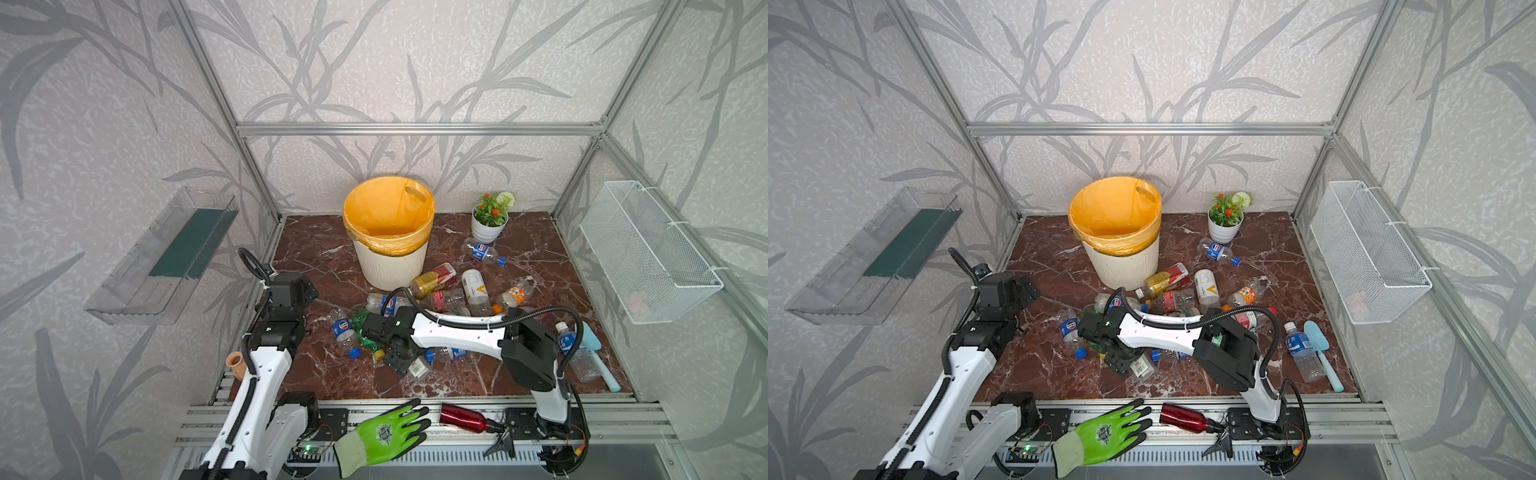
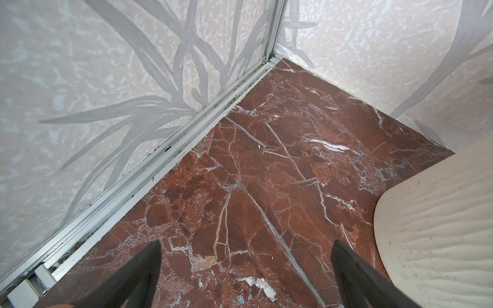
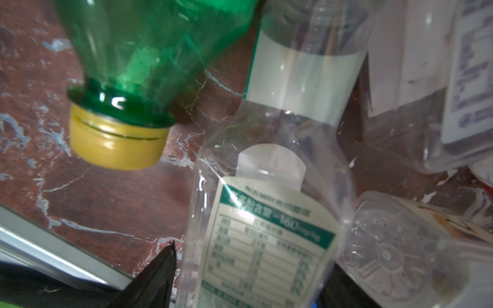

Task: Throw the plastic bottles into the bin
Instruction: 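Reach the right gripper down and grasp the clear green-label water bottle, then lift the bottle with the right gripper and drop it into the yellow-lined bin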

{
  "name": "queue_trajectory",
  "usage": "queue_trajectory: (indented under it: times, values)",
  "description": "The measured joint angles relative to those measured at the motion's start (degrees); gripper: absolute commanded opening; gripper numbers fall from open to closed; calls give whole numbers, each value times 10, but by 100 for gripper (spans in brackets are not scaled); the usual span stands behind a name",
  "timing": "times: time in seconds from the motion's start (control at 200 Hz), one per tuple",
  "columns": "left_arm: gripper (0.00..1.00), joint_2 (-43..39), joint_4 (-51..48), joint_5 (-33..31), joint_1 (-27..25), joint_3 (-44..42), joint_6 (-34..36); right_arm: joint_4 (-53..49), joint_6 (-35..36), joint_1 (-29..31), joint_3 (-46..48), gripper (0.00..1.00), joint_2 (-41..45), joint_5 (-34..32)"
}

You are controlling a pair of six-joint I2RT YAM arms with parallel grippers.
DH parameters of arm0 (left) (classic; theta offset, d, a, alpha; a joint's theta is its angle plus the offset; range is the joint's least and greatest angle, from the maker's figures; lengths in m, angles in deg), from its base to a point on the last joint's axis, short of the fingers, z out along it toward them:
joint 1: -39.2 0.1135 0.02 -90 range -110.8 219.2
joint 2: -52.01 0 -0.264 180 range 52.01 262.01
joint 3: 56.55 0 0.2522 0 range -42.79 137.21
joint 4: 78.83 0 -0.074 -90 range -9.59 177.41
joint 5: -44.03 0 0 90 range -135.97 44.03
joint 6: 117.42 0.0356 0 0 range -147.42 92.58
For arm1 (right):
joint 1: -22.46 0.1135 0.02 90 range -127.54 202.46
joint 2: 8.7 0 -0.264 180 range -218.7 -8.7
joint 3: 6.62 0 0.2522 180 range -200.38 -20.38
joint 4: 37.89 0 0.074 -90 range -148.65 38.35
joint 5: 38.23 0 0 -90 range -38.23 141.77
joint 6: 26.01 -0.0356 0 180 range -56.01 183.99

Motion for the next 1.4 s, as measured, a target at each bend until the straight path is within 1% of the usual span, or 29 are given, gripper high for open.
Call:
queue_trajectory:
  times: [0.205,0.47,0.645,0.735,0.875,1.005,1.095,1.16,1.175,1.29,1.34,1.399]
  values:
    - [99,0,-2,0,0,0,-2,-19,0,0,-25,69,-34,-4]
    - [99,0,-4,0,0,0,-7,-24,0,0,-25,55,-34,-10]
    - [99,-1,-4,4,0,0,-13,-31,-11,0,-29,53,-30,-19]
    - [99,-3,-4,5,0,0,-13,-30,-16,0,-28,52,-9,-20]
    - [99,-3,-4,5,0,-3,-18,-7,-21,0,-10,52,73,-25]
    - [99,-3,-10,5,0,-8,-26,42,-17,0,32,52,189,-37]
    - [99,-3,-17,7,0,-8,-31,93,-7,0,77,52,283,-61]
    - [99,-4,-21,13,0,-8,-32,164,19,0,134,52,368,-88]
    - [99,-4,-22,15,0,-8,-32,171,22,0,140,52,377,-90]
    - [99,-14,-24,30,0,-8,-32,308,85,-7,229,52,516,-131]
    - [99,-23,-24,37,0,-8,-32,361,113,-16,249,52,563,-140]
    - [99,-35,-26,44,-1,-8,-32,420,143,-37,252,54,598,-140]
